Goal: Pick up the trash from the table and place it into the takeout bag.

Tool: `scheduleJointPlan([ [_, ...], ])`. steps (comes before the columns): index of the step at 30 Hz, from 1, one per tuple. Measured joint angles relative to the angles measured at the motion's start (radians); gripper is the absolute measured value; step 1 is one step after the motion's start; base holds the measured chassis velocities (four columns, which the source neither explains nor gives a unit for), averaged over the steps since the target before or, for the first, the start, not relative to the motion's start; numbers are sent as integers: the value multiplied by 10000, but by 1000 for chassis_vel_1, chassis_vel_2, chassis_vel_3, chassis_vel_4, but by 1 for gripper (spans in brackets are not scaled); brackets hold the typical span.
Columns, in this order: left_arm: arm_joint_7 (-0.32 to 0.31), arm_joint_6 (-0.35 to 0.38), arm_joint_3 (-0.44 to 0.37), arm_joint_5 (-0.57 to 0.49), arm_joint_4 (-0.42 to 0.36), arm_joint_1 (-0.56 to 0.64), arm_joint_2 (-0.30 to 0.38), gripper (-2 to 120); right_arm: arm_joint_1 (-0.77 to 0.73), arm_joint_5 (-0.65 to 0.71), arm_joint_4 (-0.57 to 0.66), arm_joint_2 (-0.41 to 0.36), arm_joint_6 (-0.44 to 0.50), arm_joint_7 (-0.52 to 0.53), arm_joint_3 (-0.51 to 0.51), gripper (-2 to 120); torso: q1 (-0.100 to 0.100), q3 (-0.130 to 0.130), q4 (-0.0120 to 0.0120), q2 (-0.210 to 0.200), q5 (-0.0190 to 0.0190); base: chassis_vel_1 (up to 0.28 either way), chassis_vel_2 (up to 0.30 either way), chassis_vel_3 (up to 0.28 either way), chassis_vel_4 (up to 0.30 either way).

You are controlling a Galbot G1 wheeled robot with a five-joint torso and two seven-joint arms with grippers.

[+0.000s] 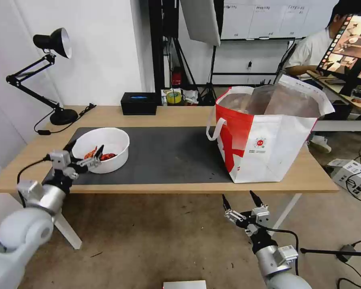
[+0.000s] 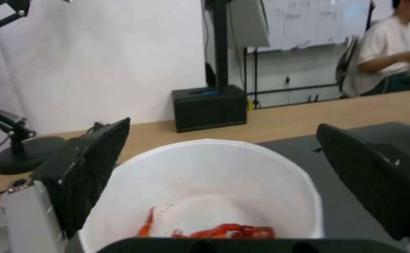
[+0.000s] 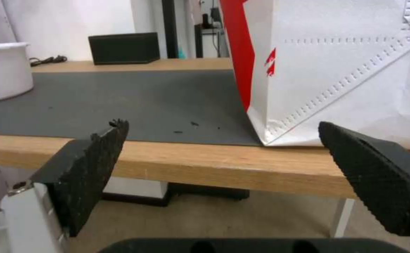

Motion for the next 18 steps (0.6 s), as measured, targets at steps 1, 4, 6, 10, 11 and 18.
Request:
scheduleJointPlan([
  [1,-57,165,123,-74,116,-230,145,100,0,0,0,0,0,0,0,100,1,0,-1,0,1,0,0,0,0],
  [4,-199,519,580,-363,450,-910,459,100,1,0,2,-1,0,-1,0,100,0,0,0,-1,1,0,0,0,0],
  [6,-391,989,1077,-763,808,-1555,685,100,1,0,3,-1,0,-2,0,100,0,0,-3,0,2,0,0,0,0],
  [10,-576,1674,1218,-1147,1332,-1859,947,100,1,1,3,-1,0,-3,1,100,1,0,-4,0,0,0,0,0,0],
  [11,-634,1942,1222,-1288,1606,-1923,1114,100,1,1,3,-1,0,-4,0,100,1,0,0,-1,0,0,0,0,0],
  [18,-755,3099,1237,-2351,2331,-2236,1548,100,1,1,4,-2,0,-5,1,100,0,-1,0,0,1,0,0,0,0],
])
